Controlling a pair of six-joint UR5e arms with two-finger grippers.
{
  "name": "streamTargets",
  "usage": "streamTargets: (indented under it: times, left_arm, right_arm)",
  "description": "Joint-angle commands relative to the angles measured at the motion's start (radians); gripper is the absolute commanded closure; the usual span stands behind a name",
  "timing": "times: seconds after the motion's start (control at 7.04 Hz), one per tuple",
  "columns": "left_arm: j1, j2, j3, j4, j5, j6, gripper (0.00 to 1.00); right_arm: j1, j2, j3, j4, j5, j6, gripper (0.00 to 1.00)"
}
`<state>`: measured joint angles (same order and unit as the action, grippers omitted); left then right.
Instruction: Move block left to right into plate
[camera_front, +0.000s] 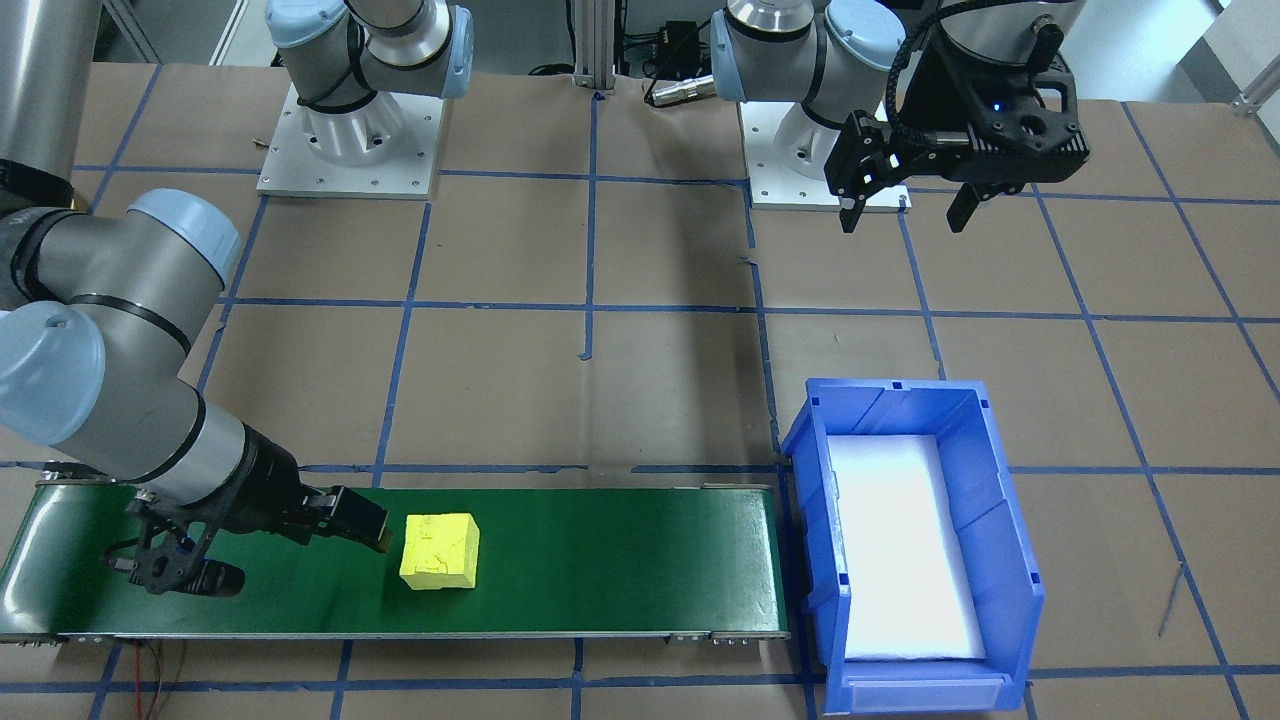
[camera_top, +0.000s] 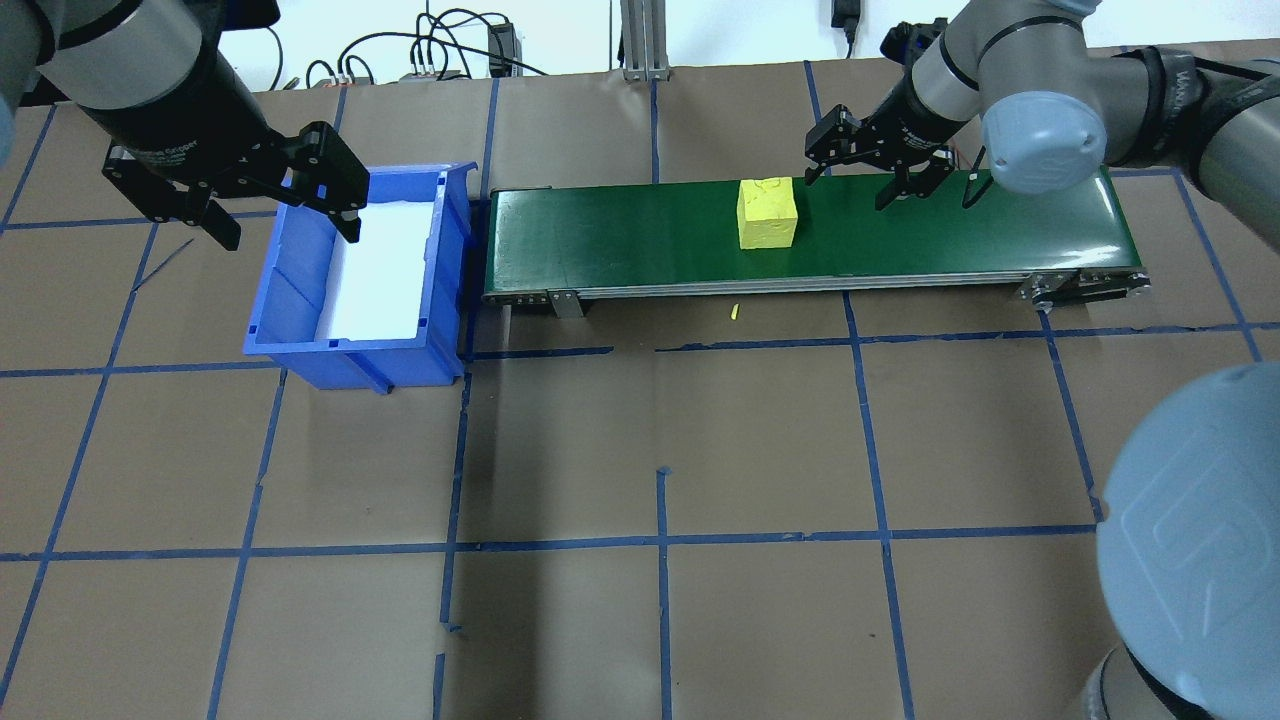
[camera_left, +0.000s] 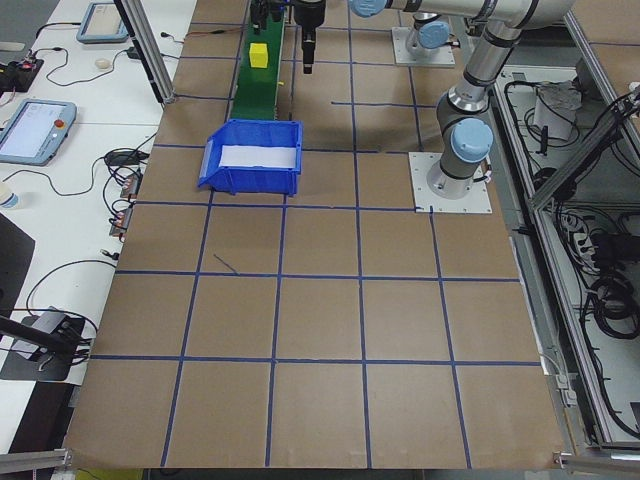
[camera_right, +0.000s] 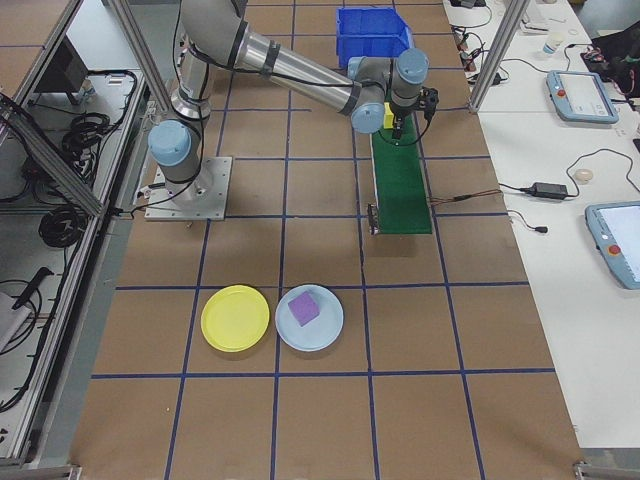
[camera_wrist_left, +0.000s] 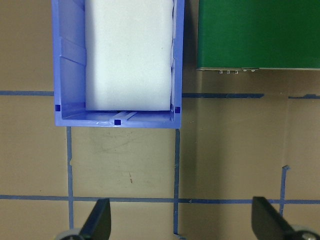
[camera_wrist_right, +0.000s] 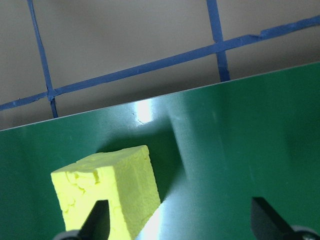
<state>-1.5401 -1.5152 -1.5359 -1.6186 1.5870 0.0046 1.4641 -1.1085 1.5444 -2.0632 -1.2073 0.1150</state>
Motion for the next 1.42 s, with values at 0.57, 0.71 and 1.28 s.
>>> streamTargets:
  times: [0.57,0.71,1.28]
  left_arm:
    - [0.000,0.003,0.000,0.000,0.002,0.000,0.00]
    - [0.000,0.003,0.000,0.000,0.002,0.000,0.00]
    - [0.000,0.004,-0.001,0.000,0.004,0.000,0.00]
  right_arm:
    - [0.001,0.030,-0.001,-0.021,0.017,0.058,0.00]
    - [0.002,0.038,0.002,-0.038,0.017,0.066,0.00]
    - [0.001,0.061,0.002,-0.051,-0.208,-0.166,0.69]
